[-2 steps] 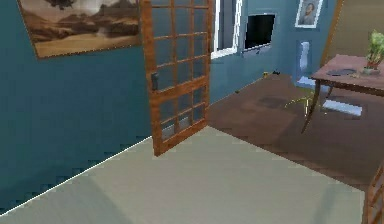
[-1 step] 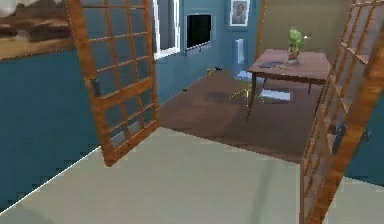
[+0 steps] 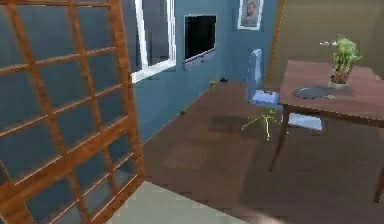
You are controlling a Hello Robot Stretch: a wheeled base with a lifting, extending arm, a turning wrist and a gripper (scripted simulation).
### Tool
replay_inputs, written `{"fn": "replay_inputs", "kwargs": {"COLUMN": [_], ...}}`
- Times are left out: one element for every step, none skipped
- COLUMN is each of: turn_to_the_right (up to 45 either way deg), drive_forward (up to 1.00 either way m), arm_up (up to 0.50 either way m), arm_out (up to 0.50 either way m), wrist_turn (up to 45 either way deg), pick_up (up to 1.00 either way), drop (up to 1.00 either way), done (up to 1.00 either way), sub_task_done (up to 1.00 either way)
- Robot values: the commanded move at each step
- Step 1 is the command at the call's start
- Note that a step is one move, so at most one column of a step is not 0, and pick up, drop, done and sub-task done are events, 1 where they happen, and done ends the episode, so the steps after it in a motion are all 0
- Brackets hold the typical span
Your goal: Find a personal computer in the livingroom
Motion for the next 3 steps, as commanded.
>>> {"fn": "replay_inputs", "kwargs": {"turn_to_the_right": [0.0, 0.0, 3.0], "drive_forward": [1.0, 1.0, 0.0], "arm_up": [0.0, 0.0, 0.0], "arm_out": [0.0, 0.0, 0.0], "wrist_turn": [0.0, 0.0, 0.0], "pick_up": [0.0, 0.0, 0.0], "drop": [0.0, 0.0, 0.0], "done": [0.0, 0.0, 0.0], "sub_task_done": [0.0, 0.0, 0.0]}}
